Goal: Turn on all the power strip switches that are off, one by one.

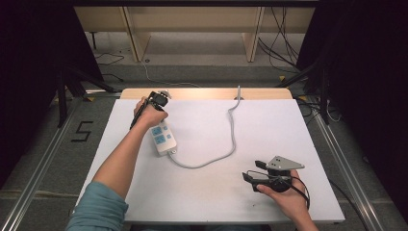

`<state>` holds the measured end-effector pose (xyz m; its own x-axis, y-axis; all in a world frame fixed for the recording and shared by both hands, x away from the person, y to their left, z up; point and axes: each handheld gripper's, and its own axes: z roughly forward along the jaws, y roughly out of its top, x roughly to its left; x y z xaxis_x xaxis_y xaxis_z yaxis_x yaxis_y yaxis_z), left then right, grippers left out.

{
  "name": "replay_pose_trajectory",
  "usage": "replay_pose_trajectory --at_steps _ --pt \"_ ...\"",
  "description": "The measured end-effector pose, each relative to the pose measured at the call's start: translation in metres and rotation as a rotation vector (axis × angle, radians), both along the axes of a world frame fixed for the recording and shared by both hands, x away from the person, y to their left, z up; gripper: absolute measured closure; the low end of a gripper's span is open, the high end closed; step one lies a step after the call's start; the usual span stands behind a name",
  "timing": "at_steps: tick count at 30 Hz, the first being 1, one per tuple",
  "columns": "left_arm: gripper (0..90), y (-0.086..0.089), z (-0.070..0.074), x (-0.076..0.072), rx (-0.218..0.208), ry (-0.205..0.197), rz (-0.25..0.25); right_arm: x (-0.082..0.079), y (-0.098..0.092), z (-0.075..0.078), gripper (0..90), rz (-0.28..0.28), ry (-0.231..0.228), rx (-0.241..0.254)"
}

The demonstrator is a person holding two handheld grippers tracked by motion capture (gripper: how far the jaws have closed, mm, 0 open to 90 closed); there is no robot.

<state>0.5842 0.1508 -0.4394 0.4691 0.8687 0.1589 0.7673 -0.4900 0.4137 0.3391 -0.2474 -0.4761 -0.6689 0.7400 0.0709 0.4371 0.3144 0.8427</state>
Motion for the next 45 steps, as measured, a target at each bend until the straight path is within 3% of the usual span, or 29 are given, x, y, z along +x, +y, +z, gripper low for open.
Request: replay_pose_trajectory --at_steps 26,45 --pt "89.9 -0.0013 -0.0006 0.0011 0.000 0.009 0.027 0.0002 0.0005 -0.0001 30.4 0.003 0.002 -0.002" --pt "89.9 -0.0032 -0.0012 -0.0009 0.015 -0.008 0.014 0.0002 0.0003 -0.0001 30.4 0.003 0.002 -0.003"
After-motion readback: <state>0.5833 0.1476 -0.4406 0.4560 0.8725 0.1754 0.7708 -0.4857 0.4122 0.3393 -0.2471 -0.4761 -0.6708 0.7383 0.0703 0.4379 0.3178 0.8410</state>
